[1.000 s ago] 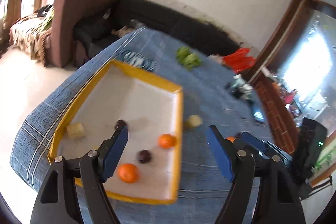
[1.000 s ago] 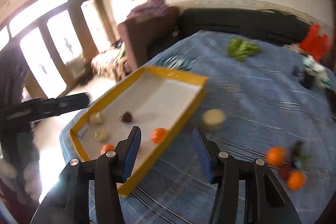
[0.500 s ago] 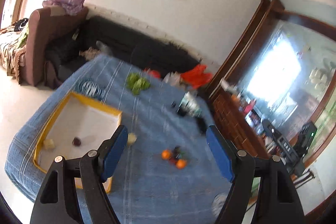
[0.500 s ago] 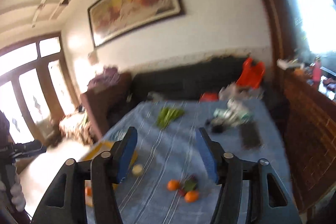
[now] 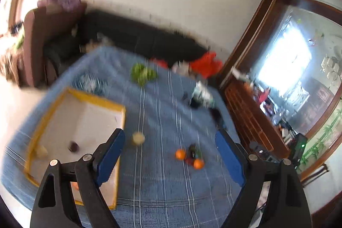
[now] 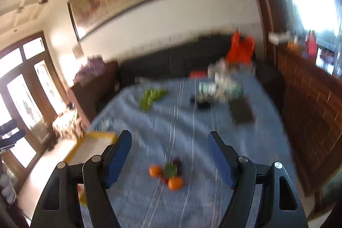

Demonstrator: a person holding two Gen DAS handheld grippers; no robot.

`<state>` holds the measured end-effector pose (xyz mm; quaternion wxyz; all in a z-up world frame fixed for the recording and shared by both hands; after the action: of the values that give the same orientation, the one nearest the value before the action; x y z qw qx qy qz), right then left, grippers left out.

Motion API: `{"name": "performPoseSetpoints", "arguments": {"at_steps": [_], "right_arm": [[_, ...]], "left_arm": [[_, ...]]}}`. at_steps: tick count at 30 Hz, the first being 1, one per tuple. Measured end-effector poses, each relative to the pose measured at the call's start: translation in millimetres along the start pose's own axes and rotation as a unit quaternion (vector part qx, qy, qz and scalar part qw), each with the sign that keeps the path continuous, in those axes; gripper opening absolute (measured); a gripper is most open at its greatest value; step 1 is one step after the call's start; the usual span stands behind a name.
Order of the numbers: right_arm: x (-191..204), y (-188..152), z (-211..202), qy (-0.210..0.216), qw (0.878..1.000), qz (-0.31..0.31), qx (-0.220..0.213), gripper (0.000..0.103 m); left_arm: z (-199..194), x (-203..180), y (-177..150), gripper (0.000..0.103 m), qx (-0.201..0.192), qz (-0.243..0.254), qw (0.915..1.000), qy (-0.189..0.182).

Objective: Organize fruits
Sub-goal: 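Move the left gripper toward the pale cylinder while the right gripper approaches a tangerine, then grasp the pale round slice with the left gripper while the right grasps the tangerine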

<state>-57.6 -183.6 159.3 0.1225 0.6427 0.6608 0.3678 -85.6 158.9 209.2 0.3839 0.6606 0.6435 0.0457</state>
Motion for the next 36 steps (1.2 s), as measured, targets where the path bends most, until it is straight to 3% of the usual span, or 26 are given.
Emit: {"name": "performPoseSetpoints", "arguments": {"at_steps": [3, 5, 8, 12, 17, 22, 26, 29, 34, 36], "right_arm": [[1.5, -16.1, 44.8, 0.042, 0.998, 0.0, 0.048, 0.078], [8.9, -21.4, 66.0, 0.065, 0.996, -0.013, 0.068, 0.077], [35.2, -28.4, 107.1, 0.084, 0.989, -0.048, 0.109, 0.077], [55.8, -35.0, 160.3, 0.025, 0.985, -0.103, 0.133, 0.077], [55.6, -35.2, 203.1, 0.01, 0.981, -0.114, 0.156, 0.073], [51.3, -29.0, 218.6, -0.002, 0.98, -0.127, 0.153, 0.074], [43.5, -30.9, 230.3, -0.002, 0.979, -0.118, 0.168, 0.074], [36.4, -36.2, 239.1, -0.001, 0.977, -0.11, 0.183, 0.067], [40.6, -39.0, 234.7, -0.006, 0.977, -0.118, 0.179, 0.053], [42.3, -41.5, 234.9, -0.016, 0.976, -0.125, 0.179, 0.038]], "left_arm": [[45.3, 18.5, 0.7, 0.076, 0.028, -0.011, 0.9995, -0.005], [67.6, 26.4, 0.4, 0.064, 0.036, -0.007, 0.9992, 0.013], [105.9, 38.1, 0.5, 0.061, 0.067, -0.007, 0.9975, 0.022], [149.0, 49.5, -0.5, 0.061, 0.121, 0.004, 0.9919, 0.039], [205.6, 53.1, 1.9, 0.061, 0.174, 0.032, 0.9819, 0.068], [249.7, 55.1, 6.1, 0.061, 0.209, 0.057, 0.9713, 0.098], [264.5, 55.3, 14.6, 0.063, 0.197, 0.082, 0.9653, 0.151], [277.7, 60.6, 12.3, 0.063, 0.219, 0.08, 0.961, 0.148], [282.8, 57.9, 7.7, 0.063, 0.222, 0.098, 0.9531, 0.18], [283.7, 55.2, 3.9, 0.053, 0.226, 0.108, 0.9479, 0.197]]}}
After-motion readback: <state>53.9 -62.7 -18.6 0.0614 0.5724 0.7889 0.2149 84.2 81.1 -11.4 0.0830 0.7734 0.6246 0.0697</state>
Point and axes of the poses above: each gripper's, at about its wrist camera, not at the fingertips, and z roughly the way its jaws point, x to its left, y to its top, the point moved 4 cm from there along z, roughly the way its jaws point, and after that the axes turned 14 degrees about x, right-handed, at the moved point
